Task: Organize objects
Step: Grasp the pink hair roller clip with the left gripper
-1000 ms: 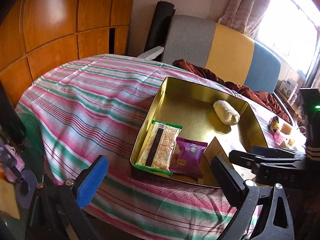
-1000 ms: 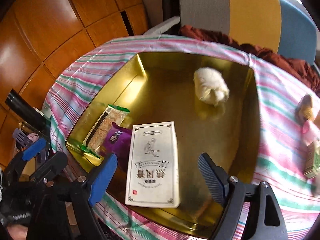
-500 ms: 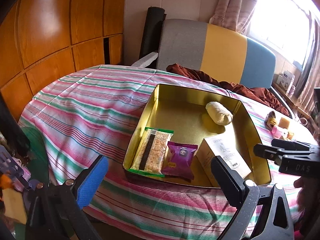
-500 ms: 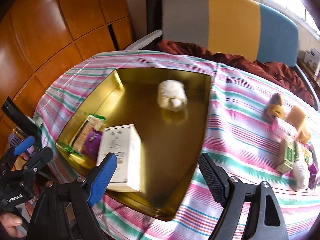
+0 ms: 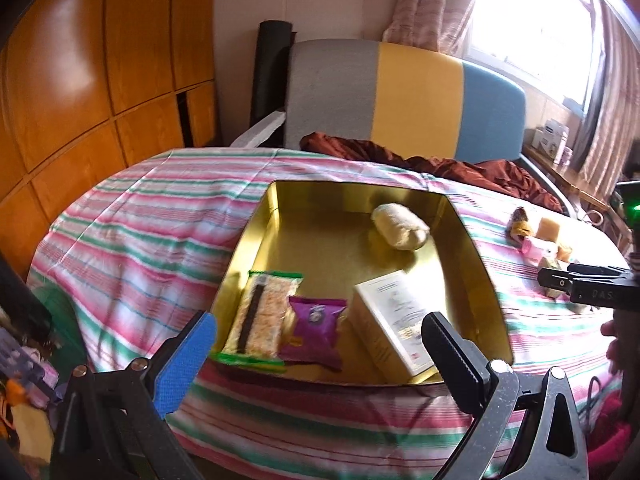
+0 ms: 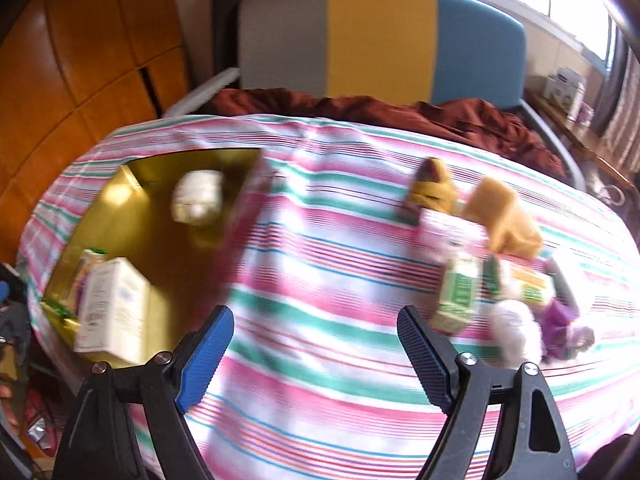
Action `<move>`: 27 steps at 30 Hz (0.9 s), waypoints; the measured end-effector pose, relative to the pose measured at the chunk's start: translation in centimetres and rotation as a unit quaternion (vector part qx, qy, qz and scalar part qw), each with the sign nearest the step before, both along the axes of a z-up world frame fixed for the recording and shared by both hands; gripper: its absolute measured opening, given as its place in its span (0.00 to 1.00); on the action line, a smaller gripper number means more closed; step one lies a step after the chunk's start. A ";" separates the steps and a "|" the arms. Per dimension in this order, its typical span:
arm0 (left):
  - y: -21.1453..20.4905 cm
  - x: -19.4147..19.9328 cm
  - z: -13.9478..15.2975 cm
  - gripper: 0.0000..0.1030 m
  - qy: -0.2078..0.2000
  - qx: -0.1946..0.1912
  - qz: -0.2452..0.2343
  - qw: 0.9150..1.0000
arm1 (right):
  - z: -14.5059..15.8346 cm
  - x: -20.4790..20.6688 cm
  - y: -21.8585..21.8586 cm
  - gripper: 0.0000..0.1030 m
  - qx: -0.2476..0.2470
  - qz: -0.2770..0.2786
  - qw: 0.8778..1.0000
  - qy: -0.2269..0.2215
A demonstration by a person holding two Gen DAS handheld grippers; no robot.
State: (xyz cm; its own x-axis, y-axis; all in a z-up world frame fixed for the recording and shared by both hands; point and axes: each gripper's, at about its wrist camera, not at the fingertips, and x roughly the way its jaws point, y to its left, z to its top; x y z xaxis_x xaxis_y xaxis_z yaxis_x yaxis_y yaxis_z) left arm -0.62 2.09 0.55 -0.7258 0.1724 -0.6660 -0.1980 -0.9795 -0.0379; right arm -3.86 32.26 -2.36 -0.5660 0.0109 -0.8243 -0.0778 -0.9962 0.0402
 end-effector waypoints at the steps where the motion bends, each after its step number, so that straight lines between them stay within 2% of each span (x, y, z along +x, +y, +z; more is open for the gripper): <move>1: 0.5 0.0 0.1 1.00 0.001 -0.001 -0.007 1.000 | -0.1 0.0 1.0 0.83 0.006 -0.009 1.000 -0.005; 6: 3.1 0.0 1.0 1.00 0.009 -0.006 -0.041 0.999 | -0.5 0.0 7.2 0.83 0.018 -0.060 0.997 -0.035; 10: 5.1 -0.3 1.9 1.00 0.018 0.003 -0.073 0.997 | -0.6 1.0 12.5 0.83 0.016 -0.110 0.993 -0.038; 15: 8.5 -0.9 2.9 1.00 0.020 0.017 -0.113 0.993 | -1.8 3.1 18.0 0.83 -0.037 -0.186 0.982 -0.023; 19: 12.5 -1.8 2.9 1.00 -0.006 0.022 -0.157 0.987 | -2.4 3.8 20.1 0.83 -0.077 -0.234 0.969 -0.022; 25: 19.4 -3.6 2.0 1.00 -0.055 0.026 -0.208 0.976 | -1.7 4.8 21.4 0.83 -0.103 -0.263 0.959 -0.005; 27: 22.1 -4.4 1.5 1.00 -0.065 0.011 -0.220 0.973 | -1.7 5.1 21.7 0.83 -0.113 -0.270 0.956 -0.003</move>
State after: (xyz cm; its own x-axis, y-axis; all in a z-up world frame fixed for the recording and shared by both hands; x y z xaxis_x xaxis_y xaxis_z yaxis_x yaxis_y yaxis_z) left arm -5.04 24.15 2.00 -0.4884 0.4619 -0.7403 -0.5896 -0.8001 -0.1102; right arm 1.20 53.96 -4.04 -0.5240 0.1222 -0.8429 -0.5793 -0.7766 0.2475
